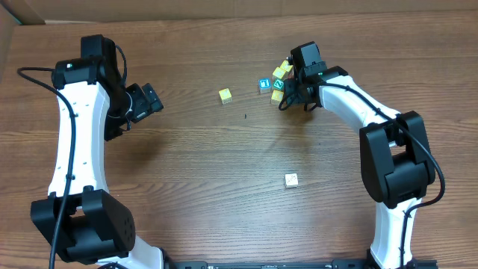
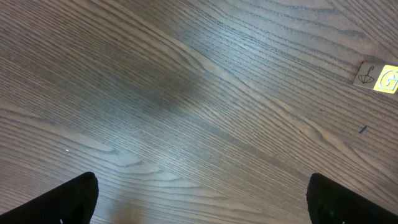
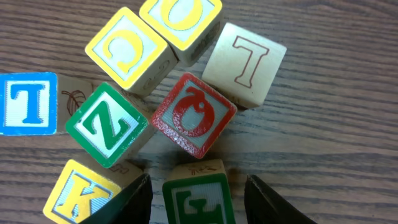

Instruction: Flip 4 blocks

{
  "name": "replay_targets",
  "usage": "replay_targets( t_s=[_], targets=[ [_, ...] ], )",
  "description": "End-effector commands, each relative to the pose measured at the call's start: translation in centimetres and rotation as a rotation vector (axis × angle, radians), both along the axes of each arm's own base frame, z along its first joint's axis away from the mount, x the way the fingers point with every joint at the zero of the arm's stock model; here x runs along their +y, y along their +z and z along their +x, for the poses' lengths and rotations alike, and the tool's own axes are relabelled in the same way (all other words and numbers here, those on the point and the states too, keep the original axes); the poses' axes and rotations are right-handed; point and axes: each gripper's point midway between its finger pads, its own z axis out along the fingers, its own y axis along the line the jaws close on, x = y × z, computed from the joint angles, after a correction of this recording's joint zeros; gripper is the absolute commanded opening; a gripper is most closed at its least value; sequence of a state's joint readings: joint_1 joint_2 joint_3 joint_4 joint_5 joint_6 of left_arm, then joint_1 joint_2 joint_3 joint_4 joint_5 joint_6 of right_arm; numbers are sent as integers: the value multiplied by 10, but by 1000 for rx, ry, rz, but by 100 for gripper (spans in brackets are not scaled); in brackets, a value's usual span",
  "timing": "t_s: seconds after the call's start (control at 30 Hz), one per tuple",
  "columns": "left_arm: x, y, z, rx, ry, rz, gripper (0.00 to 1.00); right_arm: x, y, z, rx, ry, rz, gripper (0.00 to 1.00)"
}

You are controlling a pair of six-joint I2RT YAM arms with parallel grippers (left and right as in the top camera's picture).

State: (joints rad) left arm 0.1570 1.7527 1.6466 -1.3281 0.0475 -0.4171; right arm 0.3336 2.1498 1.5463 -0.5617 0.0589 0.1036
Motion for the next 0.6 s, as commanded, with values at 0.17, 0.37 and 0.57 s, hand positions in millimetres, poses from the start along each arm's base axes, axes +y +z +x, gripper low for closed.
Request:
replay_targets(
  t_s=[0.17, 0.37, 0.57],
  targets=[
    [1, 4, 3, -11, 12, 7, 100, -7, -13, -5, 17, -8, -14, 44],
    [1, 4, 3, -12, 12, 7, 100, -7, -13, -4, 14, -9, -13, 31],
    [1, 4, 3, -11, 12, 7, 100, -7, -12, -3, 8, -9, -11, 27]
  ],
)
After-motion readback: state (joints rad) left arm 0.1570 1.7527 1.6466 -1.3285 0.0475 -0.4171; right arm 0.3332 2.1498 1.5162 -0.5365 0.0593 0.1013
